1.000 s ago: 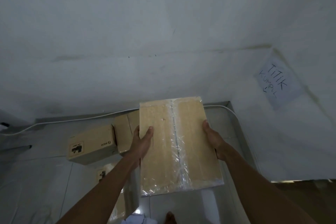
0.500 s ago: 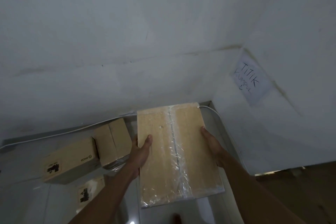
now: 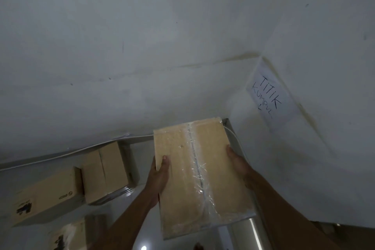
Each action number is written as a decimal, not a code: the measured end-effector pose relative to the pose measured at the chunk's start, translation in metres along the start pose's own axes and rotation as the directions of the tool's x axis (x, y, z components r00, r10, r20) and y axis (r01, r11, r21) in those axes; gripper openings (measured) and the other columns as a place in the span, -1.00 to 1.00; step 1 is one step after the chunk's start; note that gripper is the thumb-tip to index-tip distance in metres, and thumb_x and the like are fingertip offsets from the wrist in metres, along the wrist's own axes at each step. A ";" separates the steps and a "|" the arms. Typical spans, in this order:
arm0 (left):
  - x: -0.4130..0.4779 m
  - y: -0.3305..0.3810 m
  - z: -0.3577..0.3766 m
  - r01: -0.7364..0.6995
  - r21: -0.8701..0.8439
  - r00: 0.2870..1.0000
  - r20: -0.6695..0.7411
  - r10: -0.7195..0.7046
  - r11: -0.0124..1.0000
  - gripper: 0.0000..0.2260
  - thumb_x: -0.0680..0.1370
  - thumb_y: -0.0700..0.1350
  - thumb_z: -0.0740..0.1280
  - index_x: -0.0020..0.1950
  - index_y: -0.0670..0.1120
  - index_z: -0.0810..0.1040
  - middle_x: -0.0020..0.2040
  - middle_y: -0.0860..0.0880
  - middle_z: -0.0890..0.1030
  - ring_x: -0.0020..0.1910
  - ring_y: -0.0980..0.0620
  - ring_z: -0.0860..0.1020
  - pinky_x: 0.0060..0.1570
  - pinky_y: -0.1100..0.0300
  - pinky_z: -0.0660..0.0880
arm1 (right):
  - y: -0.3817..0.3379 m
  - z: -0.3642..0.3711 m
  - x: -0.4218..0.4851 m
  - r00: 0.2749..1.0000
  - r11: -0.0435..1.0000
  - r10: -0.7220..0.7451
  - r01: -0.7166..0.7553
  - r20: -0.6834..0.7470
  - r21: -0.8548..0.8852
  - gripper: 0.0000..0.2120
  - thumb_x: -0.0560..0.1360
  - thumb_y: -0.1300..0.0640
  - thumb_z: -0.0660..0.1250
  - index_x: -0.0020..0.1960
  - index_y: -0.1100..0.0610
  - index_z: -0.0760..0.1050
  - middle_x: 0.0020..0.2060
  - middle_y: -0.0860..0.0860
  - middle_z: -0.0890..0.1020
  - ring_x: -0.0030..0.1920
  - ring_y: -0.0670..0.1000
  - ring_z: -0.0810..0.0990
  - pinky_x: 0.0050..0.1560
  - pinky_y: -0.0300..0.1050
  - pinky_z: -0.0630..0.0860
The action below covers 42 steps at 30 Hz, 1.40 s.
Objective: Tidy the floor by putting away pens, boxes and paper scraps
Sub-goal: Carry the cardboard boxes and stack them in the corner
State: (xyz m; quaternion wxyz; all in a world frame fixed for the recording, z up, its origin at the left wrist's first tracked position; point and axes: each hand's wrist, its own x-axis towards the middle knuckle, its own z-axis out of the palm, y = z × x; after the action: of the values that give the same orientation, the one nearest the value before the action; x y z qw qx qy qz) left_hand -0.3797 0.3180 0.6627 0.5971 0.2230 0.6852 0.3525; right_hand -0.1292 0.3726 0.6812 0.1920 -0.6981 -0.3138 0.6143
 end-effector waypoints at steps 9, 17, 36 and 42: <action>0.065 -0.005 0.048 -0.013 -0.006 1.000 0.016 0.013 1.000 -0.65 0.55 0.19 0.20 0.33 0.20 0.34 0.15 -0.01 0.56 0.05 -0.07 0.59 -0.03 -0.07 0.59 | 0.008 -0.024 0.057 0.977 0.980 -0.121 0.089 -0.177 -0.178 -0.43 0.58 -0.24 0.03 0.03 0.19 0.61 -0.11 0.18 0.65 -0.05 0.15 0.63 0.02 -0.06 0.51; 0.130 -0.018 0.080 -0.012 0.022 0.999 0.045 0.011 1.000 -0.61 0.56 0.17 0.21 0.37 0.16 0.35 0.18 -0.02 0.55 0.06 -0.06 0.57 0.07 -0.12 0.55 | 0.025 -0.025 0.117 0.904 0.937 -0.052 -0.103 -0.424 -0.333 -0.33 0.57 -0.31 -0.02 0.33 0.23 0.39 0.25 0.24 0.50 0.25 0.24 0.48 0.25 0.09 0.36; 0.280 -0.109 0.152 0.052 0.054 0.997 0.045 -0.055 0.997 -0.49 0.54 0.23 0.17 0.47 0.16 0.23 0.29 -0.03 0.48 0.15 -0.10 0.52 0.10 -0.13 0.53 | 0.113 -0.049 0.283 0.907 0.907 0.008 -0.184 -0.420 -0.380 -0.28 0.41 -0.40 0.22 0.31 0.14 0.38 0.21 0.16 0.55 0.21 0.20 0.53 0.18 0.05 0.46; 0.349 -0.152 0.168 0.067 0.068 0.997 0.039 -0.070 0.995 -0.52 0.57 0.21 0.15 0.47 0.16 0.23 0.28 -0.04 0.49 0.13 -0.10 0.52 0.03 -0.05 0.53 | 0.149 -0.048 0.350 0.917 0.911 0.002 -0.166 -0.400 -0.376 -0.19 0.35 -0.42 0.28 0.35 0.14 0.31 0.22 0.13 0.53 0.19 0.18 0.54 0.14 0.03 0.48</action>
State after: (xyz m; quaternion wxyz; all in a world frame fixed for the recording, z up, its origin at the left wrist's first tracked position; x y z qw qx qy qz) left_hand -0.2634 0.5084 0.3117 0.6150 0.2262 0.6914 0.3042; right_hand -0.0353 0.5050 0.3339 0.0757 -0.8438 -0.3579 0.3927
